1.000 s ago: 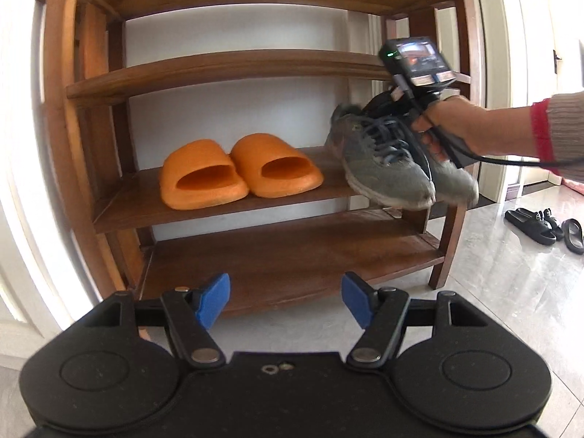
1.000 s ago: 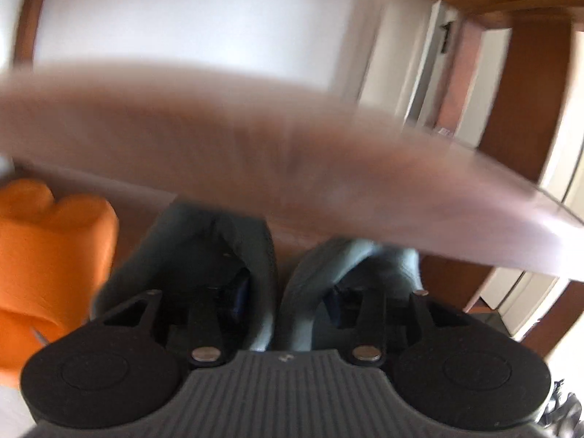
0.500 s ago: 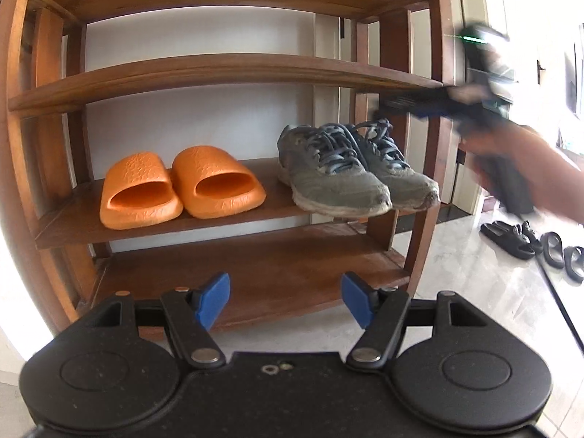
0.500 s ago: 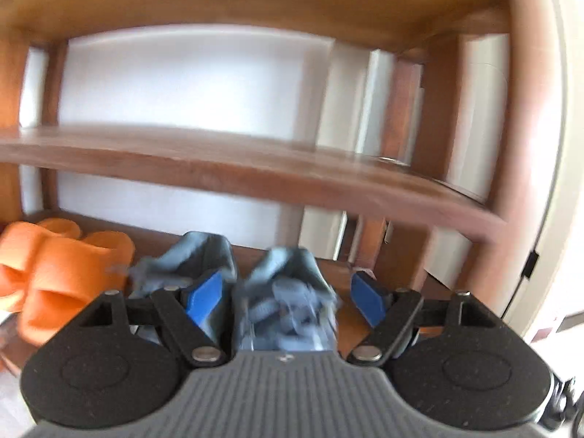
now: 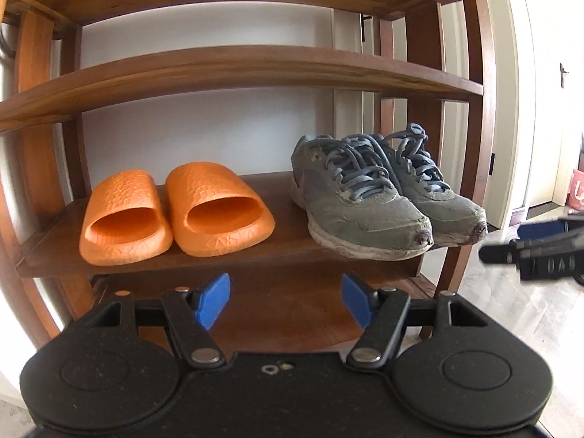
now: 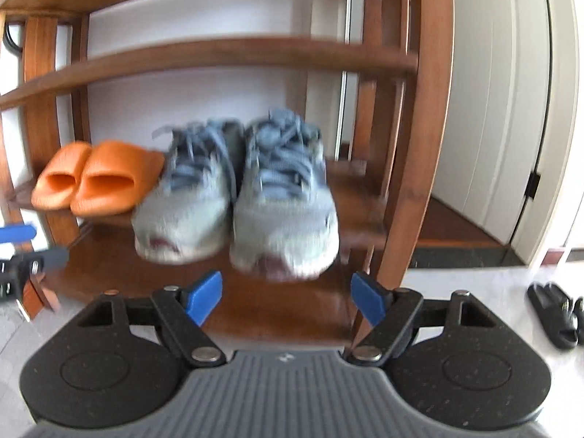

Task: Organize scattered shoes
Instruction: 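Open the right tool and push the sneakers beside the orange slides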

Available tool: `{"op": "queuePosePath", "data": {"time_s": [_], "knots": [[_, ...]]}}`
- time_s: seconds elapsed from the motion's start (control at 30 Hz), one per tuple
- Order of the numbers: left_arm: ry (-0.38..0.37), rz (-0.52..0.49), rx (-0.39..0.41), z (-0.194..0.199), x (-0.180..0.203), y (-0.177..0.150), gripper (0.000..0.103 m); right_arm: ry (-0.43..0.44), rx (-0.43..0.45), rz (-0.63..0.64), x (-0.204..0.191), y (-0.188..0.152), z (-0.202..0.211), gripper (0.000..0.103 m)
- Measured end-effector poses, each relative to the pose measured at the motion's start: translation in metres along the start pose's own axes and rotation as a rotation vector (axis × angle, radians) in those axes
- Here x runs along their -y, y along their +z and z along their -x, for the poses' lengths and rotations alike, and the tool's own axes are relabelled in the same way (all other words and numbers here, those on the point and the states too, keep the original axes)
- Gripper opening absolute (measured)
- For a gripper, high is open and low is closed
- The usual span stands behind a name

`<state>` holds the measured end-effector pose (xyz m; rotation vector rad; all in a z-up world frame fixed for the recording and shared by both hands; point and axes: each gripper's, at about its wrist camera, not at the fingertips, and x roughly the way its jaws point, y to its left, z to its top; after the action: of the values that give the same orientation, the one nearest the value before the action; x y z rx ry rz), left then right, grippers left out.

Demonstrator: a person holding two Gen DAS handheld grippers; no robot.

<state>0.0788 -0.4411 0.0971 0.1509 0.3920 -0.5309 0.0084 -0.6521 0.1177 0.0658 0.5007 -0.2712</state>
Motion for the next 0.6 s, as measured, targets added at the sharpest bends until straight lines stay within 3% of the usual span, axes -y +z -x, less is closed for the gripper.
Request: {"op": "queuePosePath", "data": {"time_s": [0.1, 0.6], "knots": [[0.007, 0.008, -0.012, -0.007, 0.001, 0.004, 0.068, 0.013, -0.039, 0.0, 0.001, -0.006, -0.009, 0.081], [0.027, -0.029, -0.003, -0.005, -0.004, 0.01, 0.068, -0.019, -0.059, -0.012, -0.011, 0.028, -0.066, 0.088]]}}
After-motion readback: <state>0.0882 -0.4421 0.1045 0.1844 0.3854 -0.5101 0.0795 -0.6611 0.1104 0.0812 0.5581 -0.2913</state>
